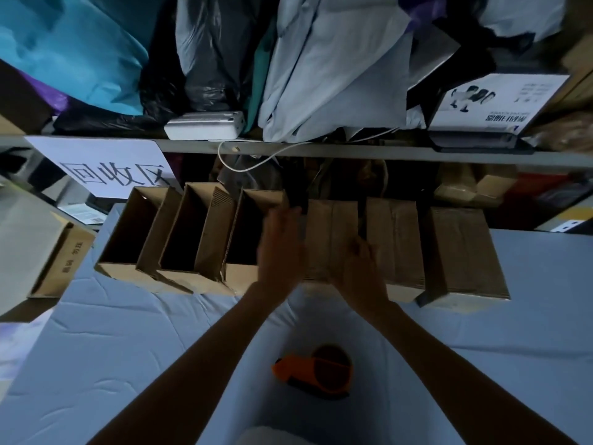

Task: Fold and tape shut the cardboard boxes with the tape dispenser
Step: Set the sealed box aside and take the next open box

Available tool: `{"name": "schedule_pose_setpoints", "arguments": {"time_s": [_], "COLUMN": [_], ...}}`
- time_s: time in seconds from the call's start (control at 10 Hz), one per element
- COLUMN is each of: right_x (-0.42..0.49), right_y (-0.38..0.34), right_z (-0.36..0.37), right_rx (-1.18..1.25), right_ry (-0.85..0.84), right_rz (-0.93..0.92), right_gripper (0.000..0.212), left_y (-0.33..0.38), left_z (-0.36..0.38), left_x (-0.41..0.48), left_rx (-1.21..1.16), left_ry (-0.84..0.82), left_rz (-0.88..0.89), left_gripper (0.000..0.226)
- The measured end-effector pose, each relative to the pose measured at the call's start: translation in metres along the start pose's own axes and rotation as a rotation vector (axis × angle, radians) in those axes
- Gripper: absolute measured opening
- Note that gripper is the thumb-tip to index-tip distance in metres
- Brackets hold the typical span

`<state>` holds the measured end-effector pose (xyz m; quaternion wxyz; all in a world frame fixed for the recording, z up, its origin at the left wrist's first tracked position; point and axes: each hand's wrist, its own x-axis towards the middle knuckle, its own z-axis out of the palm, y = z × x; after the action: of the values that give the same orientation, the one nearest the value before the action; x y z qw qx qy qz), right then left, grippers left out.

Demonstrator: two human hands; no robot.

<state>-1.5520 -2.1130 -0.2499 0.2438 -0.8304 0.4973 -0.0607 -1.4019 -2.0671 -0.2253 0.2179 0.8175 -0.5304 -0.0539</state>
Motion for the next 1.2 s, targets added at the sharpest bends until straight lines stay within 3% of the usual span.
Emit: {"name": "schedule_pose_setpoints", "arguments": {"time_s": [0.1, 0.2, 0.3, 0.5, 0.6, 0.7, 0.8, 0.9, 1.0, 1.1, 1.2], "right_x": [0.006, 0.01, 0.015, 0.02, 0.011, -0.008, -0.025, -0.051, -0.085, -0.122, -0.159], "right_y": [0.006, 0.007, 0.006, -0.003, -0.015, -0.049, -0.095, -0.132, -0.154, -0.176, -0.198], "right_z": [0.007, 0.008, 0.005, -0.009, -0.02, -0.036, -0.041, -0.031, -0.014, 0.009, 0.037], "right_rx": [-0.001, 0.009, 0.009, 0.082, 0.153, 0.421, 0.672, 0.726, 0.531, 0.564, 0.632], "right_ry": [0.005, 0.014, -0.028, -0.159, -0.106, 0.011, -0.031, -0.135, -0.172, -0.061, 0.032], "right_rz": [0.022, 0.001, 0.008, 0.079, 0.116, 0.043, -0.04, 0.023, 0.12, 0.17, 0.253], "right_gripper": [0.052, 0.039, 0.033, 0.062, 0.057, 0.046, 0.023, 0.02, 0.014, 0.019, 0.014], "left_y": [-0.017, -0.012, -0.012, -0.013, -0.029, -0.049, -0.069, -0.093, -0.122, -0.154, -0.18], "left_z": [-0.009, -0.016, -0.024, -0.075, -0.101, -0.118, -0.131, -0.141, -0.152, -0.164, -0.174], "left_x": [0.011, -0.003, -0.023, -0.062, -0.089, -0.114, -0.14, -0.173, -0.207, -0.233, -0.25], "left_rx": [0.331, 0.169, 0.197, 0.221, 0.205, 0.209, 0.175, 0.136, 0.093, 0.112, -0.321], "left_ry": [-0.143, -0.435, -0.3, -0.122, -0.082, -0.073, -0.097, -0.129, -0.112, 0.109, 0.232], "left_rz": [-0.202, -0.32, -0.197, -0.01, 0.074, 0.178, 0.303, 0.398, 0.475, 0.543, 0.149], "left_gripper": [0.065, 0.044, 0.028, 0.025, 0.025, 0.028, 0.025, 0.019, 0.019, 0.03, 0.057]}}
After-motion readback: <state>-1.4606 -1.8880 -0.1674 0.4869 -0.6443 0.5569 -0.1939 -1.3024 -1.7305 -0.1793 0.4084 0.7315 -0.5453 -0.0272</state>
